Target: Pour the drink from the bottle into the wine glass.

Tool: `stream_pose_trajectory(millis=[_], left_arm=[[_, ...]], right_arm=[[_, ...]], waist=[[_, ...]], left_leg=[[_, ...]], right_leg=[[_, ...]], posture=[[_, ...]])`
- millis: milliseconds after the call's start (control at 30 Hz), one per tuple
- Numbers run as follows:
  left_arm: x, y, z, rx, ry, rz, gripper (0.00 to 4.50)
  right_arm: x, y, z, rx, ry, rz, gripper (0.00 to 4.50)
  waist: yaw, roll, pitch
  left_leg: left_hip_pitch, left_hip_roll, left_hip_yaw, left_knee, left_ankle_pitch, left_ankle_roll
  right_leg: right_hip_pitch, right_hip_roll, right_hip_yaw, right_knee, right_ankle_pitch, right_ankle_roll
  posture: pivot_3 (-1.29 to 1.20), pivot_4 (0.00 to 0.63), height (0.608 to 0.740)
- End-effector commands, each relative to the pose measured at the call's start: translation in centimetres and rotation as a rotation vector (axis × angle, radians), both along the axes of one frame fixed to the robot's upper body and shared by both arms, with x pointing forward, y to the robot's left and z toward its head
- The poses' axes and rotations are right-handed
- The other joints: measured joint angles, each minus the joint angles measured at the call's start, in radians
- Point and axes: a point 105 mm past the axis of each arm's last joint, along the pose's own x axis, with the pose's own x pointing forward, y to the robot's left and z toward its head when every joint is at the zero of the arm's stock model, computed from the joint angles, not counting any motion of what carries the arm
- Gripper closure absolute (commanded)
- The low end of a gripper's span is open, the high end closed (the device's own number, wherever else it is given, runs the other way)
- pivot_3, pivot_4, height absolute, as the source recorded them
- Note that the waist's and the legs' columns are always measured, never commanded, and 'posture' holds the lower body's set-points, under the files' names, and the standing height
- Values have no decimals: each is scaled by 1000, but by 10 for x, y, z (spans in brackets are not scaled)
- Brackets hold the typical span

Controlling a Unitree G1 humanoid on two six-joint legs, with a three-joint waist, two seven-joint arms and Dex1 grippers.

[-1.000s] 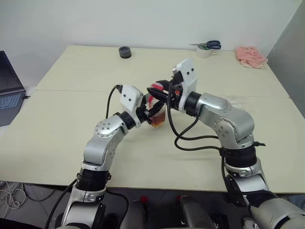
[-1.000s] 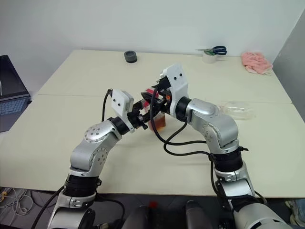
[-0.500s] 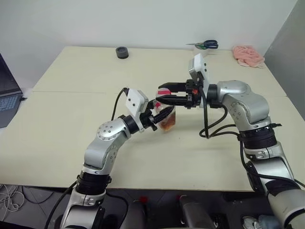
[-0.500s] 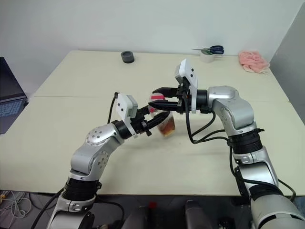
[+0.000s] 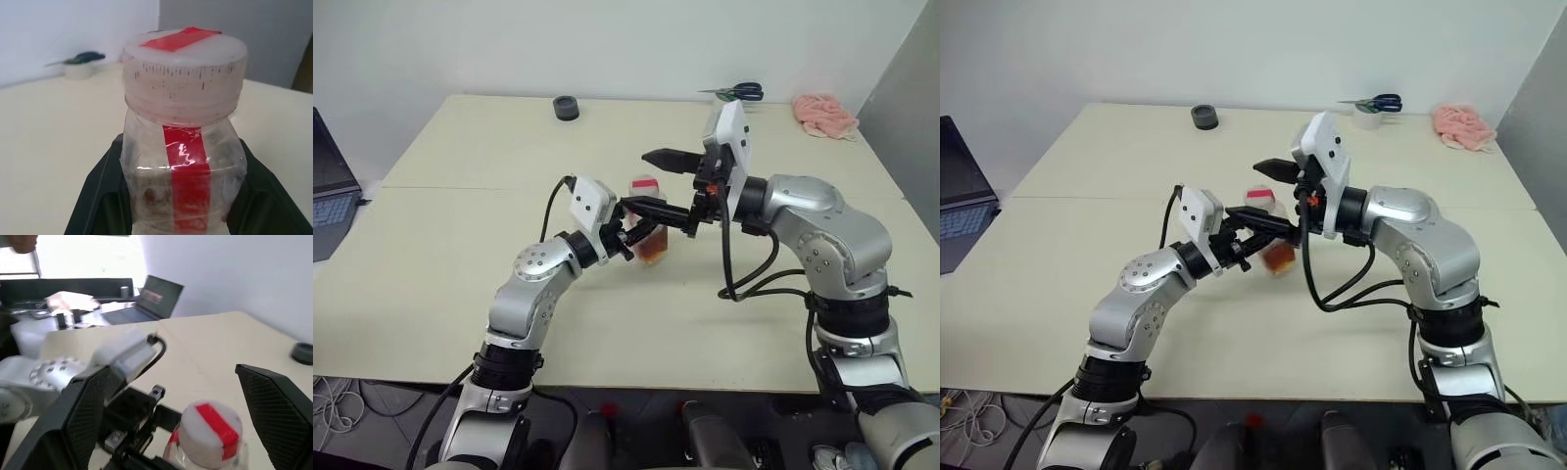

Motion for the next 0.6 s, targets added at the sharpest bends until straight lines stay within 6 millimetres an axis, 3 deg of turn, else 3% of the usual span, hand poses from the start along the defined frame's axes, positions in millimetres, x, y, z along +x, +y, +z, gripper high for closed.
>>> stream_pose_trajectory(millis=[33,267,600], left_arm=[[-1,-7,25,-27,-101,-19,2634],[1,-13,29,-34,-113,-34,2641],[-2,-18,30,-37,-119,-47,2642]], right_arm=[[1,-3,7,41,-12,-119,151],[10,-9,-1,99,59,-308,151],[17,-7,-15,21,106,-373,151]], waist=[[2,0,0],[1,0,0],[0,0,0]], left_leg=[[0,0,0,0,0,0],[0,-1,1,0,0,0],[0,-1,1,0,0,0]], right_leg=[[0,0,0,0,0,0],[0,-1,0,0,0,0],[0,-1,1,0,0,0]], posture=[[0,150,740],[0,150,740],[0,150,740]])
